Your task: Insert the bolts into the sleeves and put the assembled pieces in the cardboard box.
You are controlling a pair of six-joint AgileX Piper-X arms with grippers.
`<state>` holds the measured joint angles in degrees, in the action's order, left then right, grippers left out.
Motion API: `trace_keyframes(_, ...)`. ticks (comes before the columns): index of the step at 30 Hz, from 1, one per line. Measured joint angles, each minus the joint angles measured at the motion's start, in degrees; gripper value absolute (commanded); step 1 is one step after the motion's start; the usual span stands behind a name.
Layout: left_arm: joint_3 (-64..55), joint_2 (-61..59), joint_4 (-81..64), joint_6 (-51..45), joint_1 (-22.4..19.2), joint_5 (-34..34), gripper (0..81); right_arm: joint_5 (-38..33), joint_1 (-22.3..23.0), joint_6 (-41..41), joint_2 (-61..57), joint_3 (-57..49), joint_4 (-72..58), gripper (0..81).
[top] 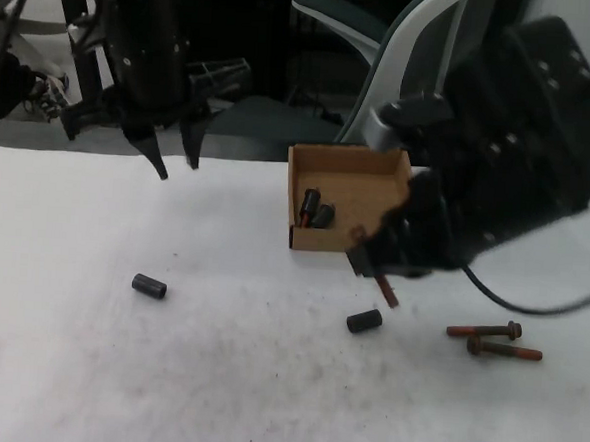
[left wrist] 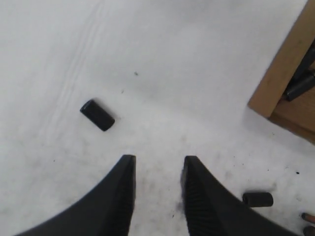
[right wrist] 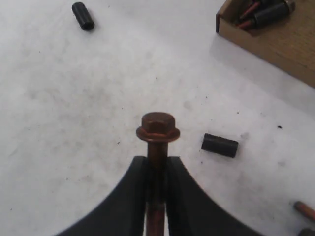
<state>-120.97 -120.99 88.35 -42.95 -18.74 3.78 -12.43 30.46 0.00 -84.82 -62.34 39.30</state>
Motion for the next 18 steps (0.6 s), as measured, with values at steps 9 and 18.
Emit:
trace_keyframes(9, 10.7, 4.0, -0.5, -6.2, -1.0, -0.4, 31.2, 0.0, 0.0, 2.0, 10.8, 9.3, -2.2, 0.3)
trace_keyframes(18, 29.9, 13.1, -12.5, -17.4, -1.2, 1.6, 31.2, 0.0, 0.0, 2.6, 13.6, 12.4, -2.4, 0.3)
